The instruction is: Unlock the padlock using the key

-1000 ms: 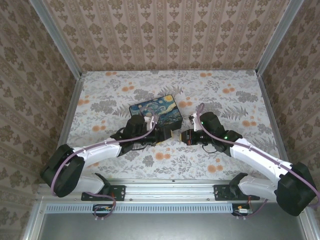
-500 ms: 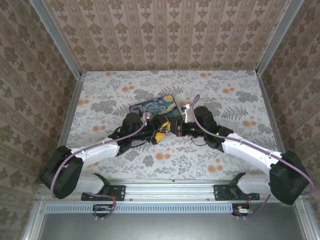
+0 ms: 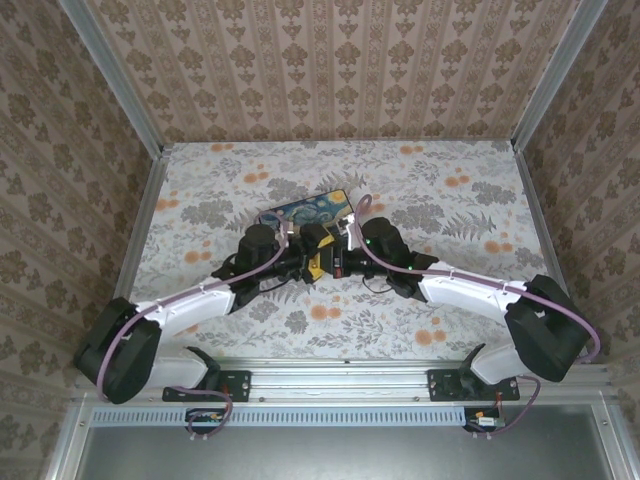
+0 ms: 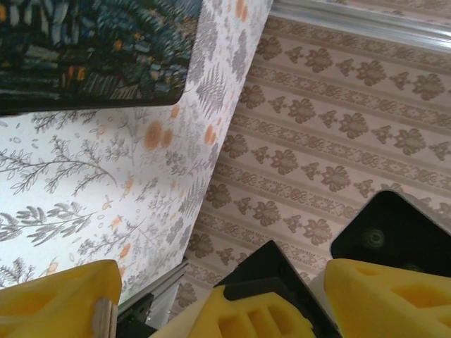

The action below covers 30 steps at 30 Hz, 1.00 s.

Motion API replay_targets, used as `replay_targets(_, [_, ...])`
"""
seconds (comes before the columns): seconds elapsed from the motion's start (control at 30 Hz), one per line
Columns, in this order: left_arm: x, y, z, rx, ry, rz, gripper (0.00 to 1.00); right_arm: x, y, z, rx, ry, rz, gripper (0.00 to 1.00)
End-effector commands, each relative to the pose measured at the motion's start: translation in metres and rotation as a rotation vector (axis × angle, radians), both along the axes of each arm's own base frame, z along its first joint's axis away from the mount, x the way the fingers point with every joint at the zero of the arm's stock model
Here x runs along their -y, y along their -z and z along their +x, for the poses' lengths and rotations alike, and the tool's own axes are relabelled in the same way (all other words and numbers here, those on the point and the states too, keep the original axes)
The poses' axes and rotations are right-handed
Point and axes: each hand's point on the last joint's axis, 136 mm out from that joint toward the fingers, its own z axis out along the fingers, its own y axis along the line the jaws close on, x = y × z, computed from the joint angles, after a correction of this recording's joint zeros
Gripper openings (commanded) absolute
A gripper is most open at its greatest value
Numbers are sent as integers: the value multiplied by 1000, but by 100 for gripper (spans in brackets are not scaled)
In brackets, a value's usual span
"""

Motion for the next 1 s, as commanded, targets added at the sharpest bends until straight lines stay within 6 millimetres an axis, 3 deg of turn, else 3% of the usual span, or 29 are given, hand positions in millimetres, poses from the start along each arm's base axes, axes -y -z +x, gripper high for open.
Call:
replay_targets(0.0, [-12, -13, 2, 51, -20, -11, 81, 7, -1, 1, 39, 18, -10, 0])
replay_targets(0.07, [-18, -14, 3, 68, -24, 1, 78, 9, 4, 0, 26, 17, -19, 0])
replay_targets(0.1, [-20, -14, 2, 79, -25, 7, 75, 10, -8, -3, 48, 7, 6, 0])
replay_targets(0.2, [-20, -22, 2, 128, -10, 3, 66, 6, -9, -8, 45, -28, 18, 0])
replay_targets(0.5, [-21, -30, -5, 201, 25, -4, 50, 8, -13, -6, 76, -25, 19, 0])
replay_targets(0.6, [-24, -31, -4, 217, 13, -3, 41, 9, -16, -4, 86, -14, 33, 0])
replay_targets(0.97, [-39, -37, 3, 235, -72, -29, 34, 2, -17, -4, 100, -26, 71, 0])
